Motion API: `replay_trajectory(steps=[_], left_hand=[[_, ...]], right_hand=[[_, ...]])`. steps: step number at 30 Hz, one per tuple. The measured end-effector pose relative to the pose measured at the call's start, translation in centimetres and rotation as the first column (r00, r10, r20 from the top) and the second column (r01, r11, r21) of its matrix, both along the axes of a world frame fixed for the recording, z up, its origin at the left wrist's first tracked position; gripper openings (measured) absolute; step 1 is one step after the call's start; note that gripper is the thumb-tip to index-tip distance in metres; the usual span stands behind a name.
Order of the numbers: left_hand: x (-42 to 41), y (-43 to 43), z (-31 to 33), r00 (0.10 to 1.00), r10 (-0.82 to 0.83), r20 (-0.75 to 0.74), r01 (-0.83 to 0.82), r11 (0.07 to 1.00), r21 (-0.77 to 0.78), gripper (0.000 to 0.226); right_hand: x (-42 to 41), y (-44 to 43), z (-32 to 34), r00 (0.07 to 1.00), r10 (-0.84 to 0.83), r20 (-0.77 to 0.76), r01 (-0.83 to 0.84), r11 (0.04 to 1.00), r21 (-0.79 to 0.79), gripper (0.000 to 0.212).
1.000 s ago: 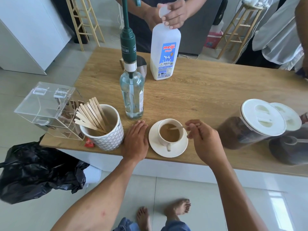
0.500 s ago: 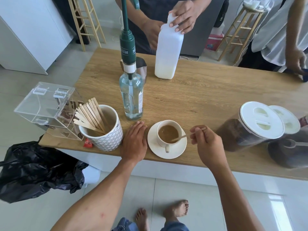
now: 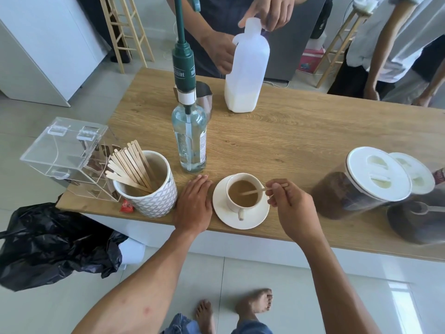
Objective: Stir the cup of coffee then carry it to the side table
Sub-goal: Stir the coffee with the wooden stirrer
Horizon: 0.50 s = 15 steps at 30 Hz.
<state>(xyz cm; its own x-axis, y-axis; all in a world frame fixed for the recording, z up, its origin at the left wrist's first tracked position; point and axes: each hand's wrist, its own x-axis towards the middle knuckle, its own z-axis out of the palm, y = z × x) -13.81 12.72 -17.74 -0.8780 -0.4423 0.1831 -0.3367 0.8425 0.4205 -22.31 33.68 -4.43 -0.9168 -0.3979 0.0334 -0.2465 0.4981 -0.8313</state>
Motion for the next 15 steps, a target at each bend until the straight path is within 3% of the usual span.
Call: replay_trajectory(steps=[5,9,15], left_hand=[[0.10,-0.18,-0.06,1.000,-0.005,-0.007,0.005,1.000,-0.004,0.049],[0.08,-0.09,-0.01,1.000,0.000,-0.010,0.000,1.000,-0.003,0.047],[0.12,-0.17,0.15,1.000,-0.001,-0.014,0.001,1.000,-0.011,0.047]], right_hand=[[-0.59,0.47,0.15,0.993,-0.114,-0.018,0.113,0.993,-0.011,0.022],[-0.40,0.37,0.02,1.000,-0.022,0.013,0.022,1.000,0.004,0.021],[-0.81,0.49,0.11,0.995,-0.097,-0.007,0.097,0.995,-0.026,0.021]])
